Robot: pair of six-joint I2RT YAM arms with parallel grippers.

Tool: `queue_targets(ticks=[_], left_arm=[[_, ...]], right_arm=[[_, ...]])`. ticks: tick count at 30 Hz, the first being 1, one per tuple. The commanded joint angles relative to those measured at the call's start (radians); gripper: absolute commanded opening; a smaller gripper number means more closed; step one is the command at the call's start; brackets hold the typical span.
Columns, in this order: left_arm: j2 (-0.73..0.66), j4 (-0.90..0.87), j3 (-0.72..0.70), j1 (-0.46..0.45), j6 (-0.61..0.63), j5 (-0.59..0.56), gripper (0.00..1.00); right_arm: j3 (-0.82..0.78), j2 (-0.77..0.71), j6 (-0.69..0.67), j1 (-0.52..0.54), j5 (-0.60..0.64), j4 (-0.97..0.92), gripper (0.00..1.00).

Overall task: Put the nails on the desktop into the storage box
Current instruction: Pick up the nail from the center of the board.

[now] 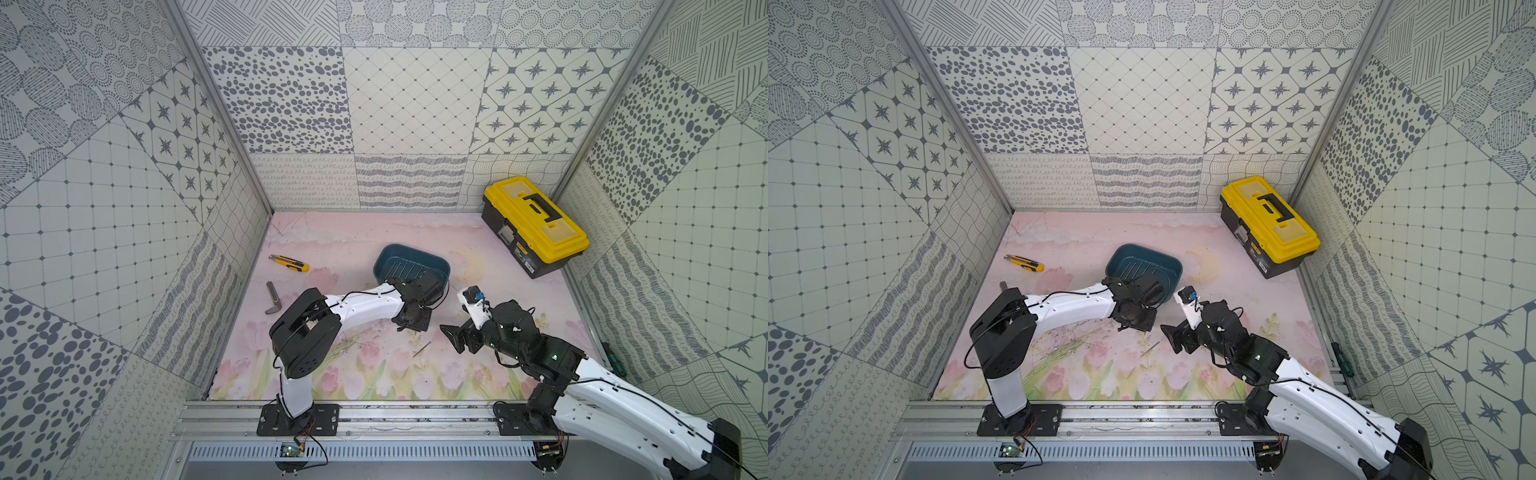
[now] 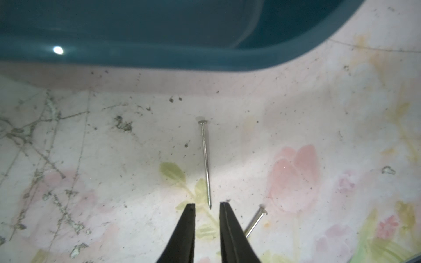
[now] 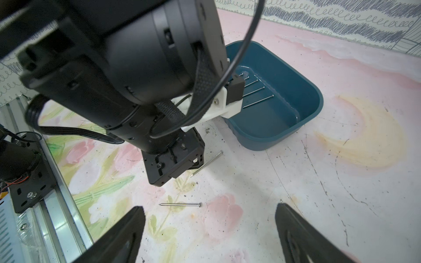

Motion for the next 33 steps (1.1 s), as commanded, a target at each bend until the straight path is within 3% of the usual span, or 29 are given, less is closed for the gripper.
queue_targets(ticks=[1, 13, 33], left_arm=[[0.041, 0.065, 0.026, -0.007, 0.0, 0.049, 0.23], [0.091, 0.015, 0.087, -0.005, 0.052, 0.005, 0.23], [0.08, -0.003, 0.05, 0.026, 0.058, -0.021, 0.22]], right_arm=[[-0.009, -0.016, 0.013, 0.008, 0.014, 0.015, 0.95], [-0.029, -0.017, 0.01, 0.008, 0.019, 0.034, 0.95], [-0.047, -0.052, -0.002, 0.009, 0.019, 0.033, 0.95]])
